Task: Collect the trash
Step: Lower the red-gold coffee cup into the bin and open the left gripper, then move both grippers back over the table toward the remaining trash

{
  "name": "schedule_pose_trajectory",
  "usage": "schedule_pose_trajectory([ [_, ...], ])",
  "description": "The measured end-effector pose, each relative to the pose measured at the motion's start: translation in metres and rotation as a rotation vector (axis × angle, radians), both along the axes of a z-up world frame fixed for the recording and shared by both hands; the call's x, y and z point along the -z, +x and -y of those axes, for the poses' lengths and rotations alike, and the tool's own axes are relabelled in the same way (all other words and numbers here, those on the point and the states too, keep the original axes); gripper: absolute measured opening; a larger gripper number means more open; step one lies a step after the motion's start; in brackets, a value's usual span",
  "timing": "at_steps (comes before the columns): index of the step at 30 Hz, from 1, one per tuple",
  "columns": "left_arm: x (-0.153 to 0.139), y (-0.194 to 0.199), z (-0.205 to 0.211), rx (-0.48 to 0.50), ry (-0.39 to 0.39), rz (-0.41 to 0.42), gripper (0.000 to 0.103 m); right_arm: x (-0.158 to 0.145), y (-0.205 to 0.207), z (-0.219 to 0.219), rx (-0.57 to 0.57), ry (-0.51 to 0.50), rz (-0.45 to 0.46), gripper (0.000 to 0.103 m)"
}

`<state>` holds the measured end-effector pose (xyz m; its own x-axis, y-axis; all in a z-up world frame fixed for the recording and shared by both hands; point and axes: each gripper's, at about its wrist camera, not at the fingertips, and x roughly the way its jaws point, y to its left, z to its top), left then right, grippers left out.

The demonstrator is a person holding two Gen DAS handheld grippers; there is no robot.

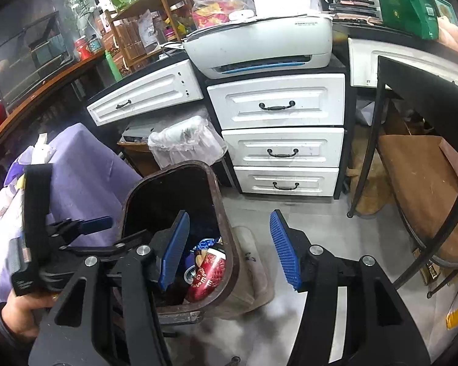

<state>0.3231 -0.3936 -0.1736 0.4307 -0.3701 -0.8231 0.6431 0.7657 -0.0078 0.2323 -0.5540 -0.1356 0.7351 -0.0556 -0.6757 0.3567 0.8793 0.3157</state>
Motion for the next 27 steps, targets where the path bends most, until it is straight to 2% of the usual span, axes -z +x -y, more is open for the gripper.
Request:
schedule_pose_trajectory([
  [5,-0.033,-0.013,-0.024,0.026,-0.028,0.033,0.084,-0.014,0.011,-0.014,-0.051,0.006,0.01,0.056],
  [10,-0.083,-0.03,-0.062,0.065,-0.072,0.135,0.092,-0.039,0.031,-0.051,-0.16,-0.017,0.04,0.056],
  [13,-0.105,-0.033,-0.087,0.057,-0.091,0.192,0.095,-0.055,0.046,-0.079,-0.245,-0.016,0.06,0.056],
  [20,-0.137,-0.025,-0.167,-0.05,-0.073,0.293,0.097,-0.082,0.074,-0.15,-0.411,-0.04,0.09,0.056],
  [27,-0.147,-0.014,-0.248,-0.181,-0.021,0.316,0.097,-0.103,0.095,-0.226,-0.589,-0.052,0.121,0.056],
])
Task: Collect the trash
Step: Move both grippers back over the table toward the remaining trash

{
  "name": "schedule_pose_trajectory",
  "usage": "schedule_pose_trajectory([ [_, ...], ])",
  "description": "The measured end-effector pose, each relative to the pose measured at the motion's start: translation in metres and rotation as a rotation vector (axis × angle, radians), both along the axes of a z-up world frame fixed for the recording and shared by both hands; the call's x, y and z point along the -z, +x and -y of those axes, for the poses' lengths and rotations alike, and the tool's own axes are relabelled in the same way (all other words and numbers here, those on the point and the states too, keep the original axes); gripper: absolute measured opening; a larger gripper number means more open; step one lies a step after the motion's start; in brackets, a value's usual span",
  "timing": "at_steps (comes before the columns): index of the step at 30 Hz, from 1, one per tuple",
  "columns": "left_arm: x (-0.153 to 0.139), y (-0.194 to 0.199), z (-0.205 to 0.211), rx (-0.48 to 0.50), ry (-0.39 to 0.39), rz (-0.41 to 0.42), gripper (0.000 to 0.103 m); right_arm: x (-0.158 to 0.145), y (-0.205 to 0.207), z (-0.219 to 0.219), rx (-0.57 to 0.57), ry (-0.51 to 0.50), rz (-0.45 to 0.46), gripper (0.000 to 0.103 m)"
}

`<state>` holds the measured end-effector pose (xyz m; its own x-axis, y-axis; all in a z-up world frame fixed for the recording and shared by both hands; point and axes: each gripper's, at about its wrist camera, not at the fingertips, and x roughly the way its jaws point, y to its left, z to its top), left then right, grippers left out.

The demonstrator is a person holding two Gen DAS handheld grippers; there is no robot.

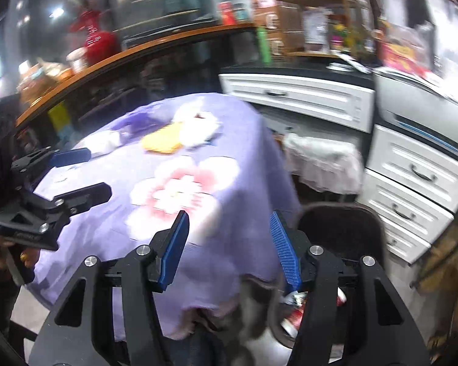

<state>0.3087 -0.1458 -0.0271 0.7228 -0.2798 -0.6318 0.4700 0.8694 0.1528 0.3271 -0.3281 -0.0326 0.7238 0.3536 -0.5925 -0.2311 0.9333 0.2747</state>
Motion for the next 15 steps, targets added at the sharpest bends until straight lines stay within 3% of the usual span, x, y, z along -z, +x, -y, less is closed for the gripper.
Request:
schedule_pose_trajectory([
  [15,-0.015,0.038,-0.163,-0.195,0.112,0.012,0.098,-0.025,0.03,-0.108,-0.207,-0.012,0.012,0.056],
])
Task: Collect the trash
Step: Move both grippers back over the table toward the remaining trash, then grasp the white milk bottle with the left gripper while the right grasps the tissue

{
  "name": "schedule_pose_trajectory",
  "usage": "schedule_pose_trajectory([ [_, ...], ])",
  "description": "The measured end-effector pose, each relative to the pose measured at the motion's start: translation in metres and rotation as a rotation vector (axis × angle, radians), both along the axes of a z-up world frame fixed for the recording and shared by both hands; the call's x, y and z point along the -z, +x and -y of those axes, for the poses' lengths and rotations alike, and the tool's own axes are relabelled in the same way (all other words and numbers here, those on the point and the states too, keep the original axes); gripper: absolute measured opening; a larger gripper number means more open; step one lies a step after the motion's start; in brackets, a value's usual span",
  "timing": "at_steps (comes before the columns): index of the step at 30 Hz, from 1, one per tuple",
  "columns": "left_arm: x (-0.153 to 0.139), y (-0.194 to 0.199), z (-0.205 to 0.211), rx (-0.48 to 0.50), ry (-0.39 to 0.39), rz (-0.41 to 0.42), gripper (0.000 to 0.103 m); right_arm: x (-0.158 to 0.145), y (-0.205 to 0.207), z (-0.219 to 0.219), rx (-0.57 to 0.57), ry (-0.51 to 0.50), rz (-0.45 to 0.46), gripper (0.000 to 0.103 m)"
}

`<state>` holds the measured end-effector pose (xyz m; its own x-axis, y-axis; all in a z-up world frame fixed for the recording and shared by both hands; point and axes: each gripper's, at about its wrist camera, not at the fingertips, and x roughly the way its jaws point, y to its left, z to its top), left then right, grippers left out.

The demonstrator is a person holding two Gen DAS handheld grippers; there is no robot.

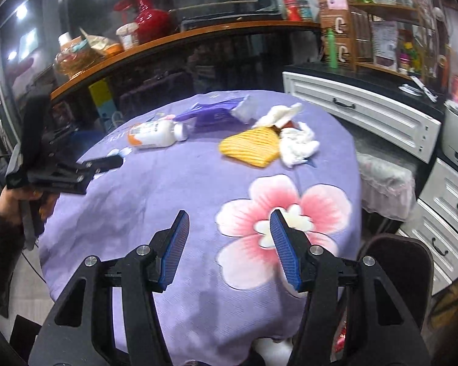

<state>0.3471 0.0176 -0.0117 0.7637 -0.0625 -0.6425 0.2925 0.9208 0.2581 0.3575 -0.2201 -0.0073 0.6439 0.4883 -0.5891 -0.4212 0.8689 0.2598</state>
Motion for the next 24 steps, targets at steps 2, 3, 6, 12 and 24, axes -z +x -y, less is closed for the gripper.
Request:
schedule_pose_trajectory([
  [2,-0.001,0.008,-0.013,0.002,0.028,0.004,0.098,-0.001,0.002,-0.006,-0.01,-0.005,-0.001,0.056],
  [3,-0.001,0.014,-0.018,0.003,0.041,0.004,0.098,-0.001,0.003,-0.008,-0.014,-0.006,-0.001,0.056],
  [6,-0.002,0.032,-0.035,0.012,0.068,-0.021,0.098,-0.002,0.006,-0.014,-0.023,-0.008,-0.005,0.056],
  [12,0.004,0.081,-0.048,0.065,0.177,-0.096,0.098,0.002,0.012,-0.02,-0.039,-0.02,-0.027,0.056],
  [24,0.044,0.149,-0.04,0.182,0.426,-0.285,0.09,0.011,0.031,-0.028,-0.049,-0.053,-0.07,0.056],
])
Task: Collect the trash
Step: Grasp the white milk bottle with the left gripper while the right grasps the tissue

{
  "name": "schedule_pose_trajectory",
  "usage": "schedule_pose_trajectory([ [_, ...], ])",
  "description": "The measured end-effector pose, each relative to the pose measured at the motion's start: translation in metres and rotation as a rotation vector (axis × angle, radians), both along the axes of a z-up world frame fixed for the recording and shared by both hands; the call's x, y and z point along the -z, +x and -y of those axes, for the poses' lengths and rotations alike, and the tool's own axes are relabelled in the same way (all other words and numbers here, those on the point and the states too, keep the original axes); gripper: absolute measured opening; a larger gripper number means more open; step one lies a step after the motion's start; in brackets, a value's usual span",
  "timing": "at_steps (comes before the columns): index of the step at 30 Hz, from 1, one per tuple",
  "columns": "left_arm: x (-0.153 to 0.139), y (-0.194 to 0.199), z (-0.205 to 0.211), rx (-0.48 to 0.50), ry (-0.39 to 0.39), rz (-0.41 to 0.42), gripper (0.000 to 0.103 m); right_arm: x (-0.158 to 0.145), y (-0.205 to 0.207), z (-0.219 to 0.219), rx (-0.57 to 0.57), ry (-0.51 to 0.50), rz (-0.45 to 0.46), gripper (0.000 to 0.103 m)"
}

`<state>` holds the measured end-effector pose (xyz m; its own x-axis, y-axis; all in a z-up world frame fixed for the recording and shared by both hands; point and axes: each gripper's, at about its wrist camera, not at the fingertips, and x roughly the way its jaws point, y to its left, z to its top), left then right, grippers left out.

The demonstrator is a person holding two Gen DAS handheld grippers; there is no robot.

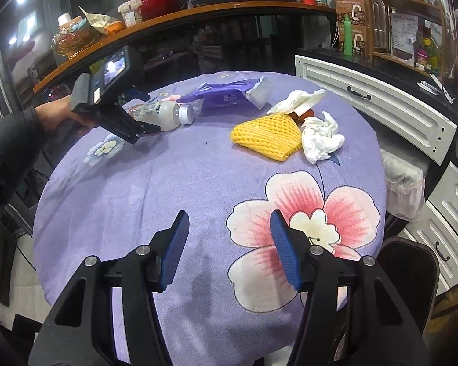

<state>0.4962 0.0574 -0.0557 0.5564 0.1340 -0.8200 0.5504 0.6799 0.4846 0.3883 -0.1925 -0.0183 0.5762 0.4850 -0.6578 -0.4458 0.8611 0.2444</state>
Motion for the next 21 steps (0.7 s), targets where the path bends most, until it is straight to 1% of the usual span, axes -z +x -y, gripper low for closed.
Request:
schedule_pose_trajectory([
  [1,0.003,0.004,-0.001,0.002,0.001,-0.01,0.09,-0.001,0.002,-0.001,-0.002,0.0,0.001,0.056],
  [2,0.005,0.006,-0.001,0.0,0.001,-0.021,0.087,-0.001,0.005,-0.002,-0.004,-0.003,0.003,0.056],
  [3,0.008,0.007,-0.001,-0.001,0.004,-0.034,0.082,-0.001,0.006,-0.003,-0.004,-0.005,0.005,0.056],
  [4,0.012,0.008,-0.001,-0.002,0.018,-0.035,0.08,-0.002,0.009,-0.004,-0.004,-0.008,0.007,0.056],
  [7,0.01,0.009,-0.002,-0.015,-0.023,-0.038,0.073,-0.002,0.017,-0.005,-0.005,-0.008,0.01,0.056],
  [9,0.01,0.005,-0.002,-0.015,-0.036,-0.039,0.062,-0.001,0.022,-0.006,-0.003,0.001,0.008,0.056],
  [12,0.01,-0.001,-0.003,-0.033,-0.053,-0.021,0.061,0.002,0.035,-0.005,0.017,0.004,0.003,0.056],
  [15,0.007,-0.007,-0.007,-0.058,-0.122,-0.019,0.061,0.005,0.05,-0.002,0.05,-0.001,-0.002,0.056],
  [19,0.006,-0.017,-0.007,-0.062,-0.167,-0.005,0.061,0.008,0.076,0.005,0.112,-0.018,-0.012,0.056],
  [21,0.003,-0.025,-0.007,-0.075,-0.211,0.003,0.061,0.01,0.092,0.01,0.146,-0.016,-0.028,0.056],
])
